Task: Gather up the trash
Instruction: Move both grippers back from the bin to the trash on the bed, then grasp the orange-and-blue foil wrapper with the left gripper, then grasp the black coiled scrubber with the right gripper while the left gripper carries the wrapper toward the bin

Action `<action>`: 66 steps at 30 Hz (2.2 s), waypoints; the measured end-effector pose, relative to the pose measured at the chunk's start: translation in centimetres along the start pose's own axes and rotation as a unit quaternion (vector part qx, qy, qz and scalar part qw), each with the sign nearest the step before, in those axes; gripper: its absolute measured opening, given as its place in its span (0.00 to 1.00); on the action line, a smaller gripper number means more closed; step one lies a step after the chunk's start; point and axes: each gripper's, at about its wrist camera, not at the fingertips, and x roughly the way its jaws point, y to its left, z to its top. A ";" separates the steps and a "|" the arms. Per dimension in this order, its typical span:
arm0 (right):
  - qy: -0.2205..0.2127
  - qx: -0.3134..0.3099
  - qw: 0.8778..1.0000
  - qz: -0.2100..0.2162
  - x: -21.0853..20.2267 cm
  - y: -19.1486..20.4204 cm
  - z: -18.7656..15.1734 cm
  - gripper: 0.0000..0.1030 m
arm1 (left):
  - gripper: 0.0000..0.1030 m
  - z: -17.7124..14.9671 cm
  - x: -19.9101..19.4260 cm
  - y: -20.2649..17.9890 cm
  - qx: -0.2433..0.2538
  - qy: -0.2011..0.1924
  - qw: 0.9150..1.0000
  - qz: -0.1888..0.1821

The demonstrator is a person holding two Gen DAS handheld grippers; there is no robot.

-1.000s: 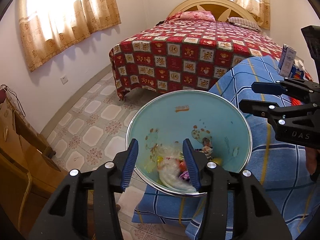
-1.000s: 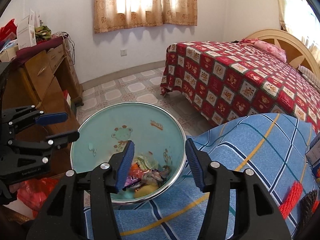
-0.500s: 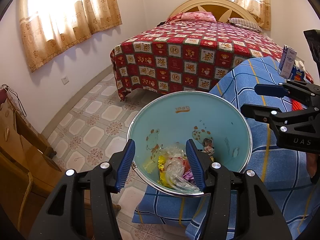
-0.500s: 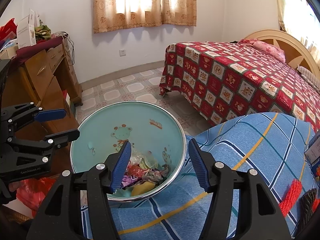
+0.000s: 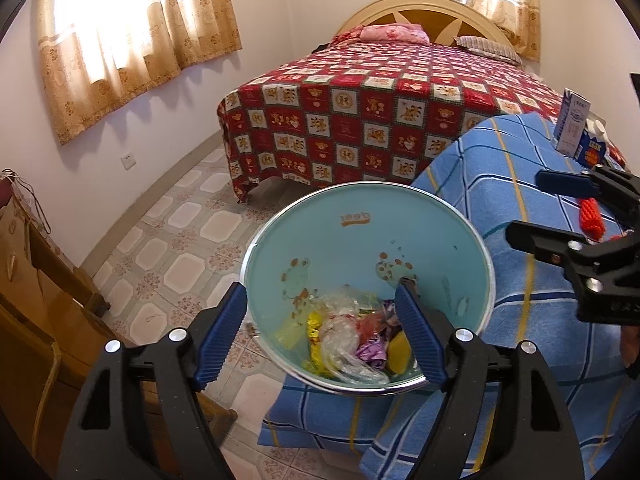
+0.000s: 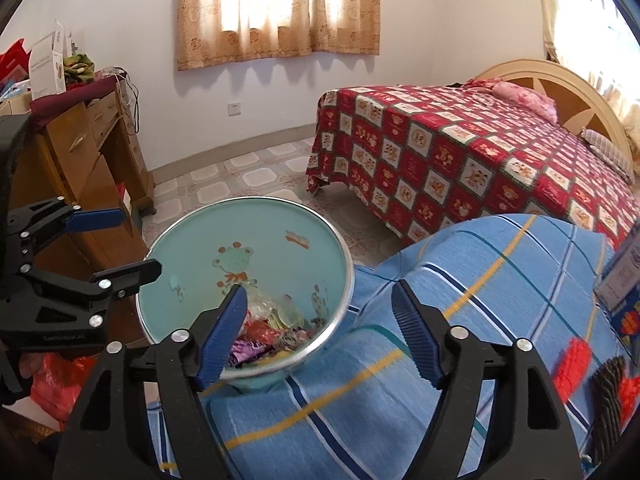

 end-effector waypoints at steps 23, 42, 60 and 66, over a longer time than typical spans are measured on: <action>0.004 0.229 0.940 -0.253 -18.6 -18.6 -18.8 0.79 | 0.74 2.1 -1.4 -24.5 0.152 -0.029 0.969 -0.192; -0.014 0.261 0.928 -0.266 -19.1 -21.9 -20.2 0.79 | 0.18 1.8 -0.5 -27.9 0.167 -0.004 0.957 -0.238; 0.045 0.243 0.950 -0.193 -11.8 -22.8 -14.6 0.22 | 0.19 3.8 0.4 -16.5 0.054 -0.033 0.986 -0.157; 0.001 0.223 0.958 -0.183 -12.9 -20.1 -12.7 0.21 | 0.19 4.1 0.1 -14.0 0.032 -0.046 0.990 -0.129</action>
